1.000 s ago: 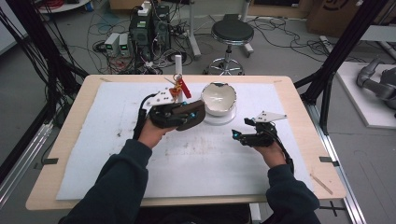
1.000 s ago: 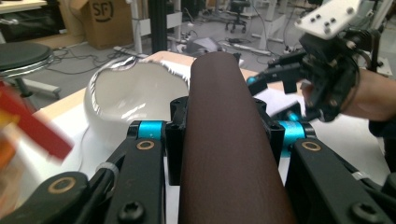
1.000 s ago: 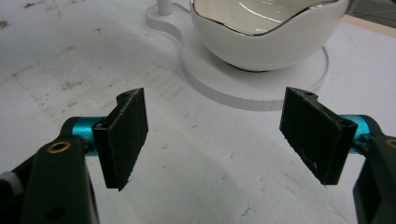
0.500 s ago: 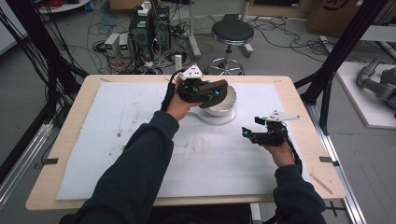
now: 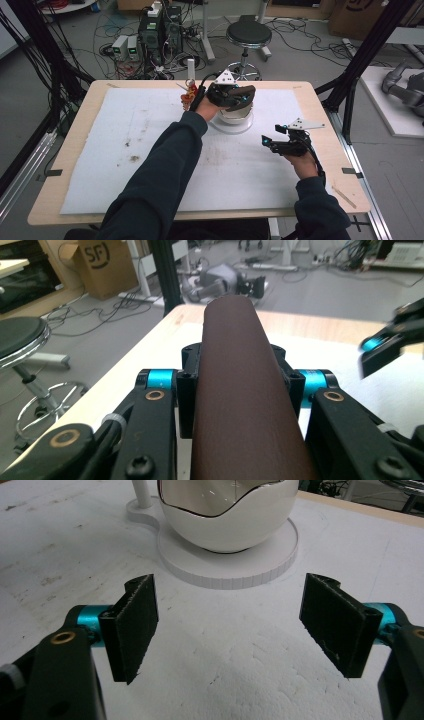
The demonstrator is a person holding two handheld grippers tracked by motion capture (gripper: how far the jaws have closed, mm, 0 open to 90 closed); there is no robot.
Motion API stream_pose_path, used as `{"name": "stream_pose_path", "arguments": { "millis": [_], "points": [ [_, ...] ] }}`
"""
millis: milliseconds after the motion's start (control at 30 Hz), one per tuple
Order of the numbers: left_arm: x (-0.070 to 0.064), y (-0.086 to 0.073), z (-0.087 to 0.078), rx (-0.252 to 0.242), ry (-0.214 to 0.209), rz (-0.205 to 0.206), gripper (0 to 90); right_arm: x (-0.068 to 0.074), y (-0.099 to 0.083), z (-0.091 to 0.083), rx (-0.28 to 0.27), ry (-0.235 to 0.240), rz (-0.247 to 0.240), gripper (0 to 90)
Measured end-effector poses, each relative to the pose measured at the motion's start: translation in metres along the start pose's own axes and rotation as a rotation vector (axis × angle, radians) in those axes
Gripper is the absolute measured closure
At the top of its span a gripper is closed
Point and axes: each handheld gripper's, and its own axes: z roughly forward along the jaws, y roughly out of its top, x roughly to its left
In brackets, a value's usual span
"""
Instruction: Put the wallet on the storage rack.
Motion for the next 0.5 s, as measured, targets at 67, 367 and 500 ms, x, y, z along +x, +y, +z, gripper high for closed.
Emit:
{"name": "stream_pose_path", "arguments": {
  "millis": [67,367,500],
  "points": [
    [0.002,-0.005,0.005,0.023,0.017,-0.008,63.0,0.0,0.0,0.0,-0.003,0.0,0.002,23.8],
    [0.008,-0.012,0.002,0.043,0.064,-0.091,46.7,-0.002,-0.001,-0.001,0.0,0.0,0.003,23.8],
    [0.009,-0.012,-0.013,0.017,0.075,-0.106,46.5,0.0,-0.001,0.0,0.003,0.0,-0.001,23.8]
  ]
}}
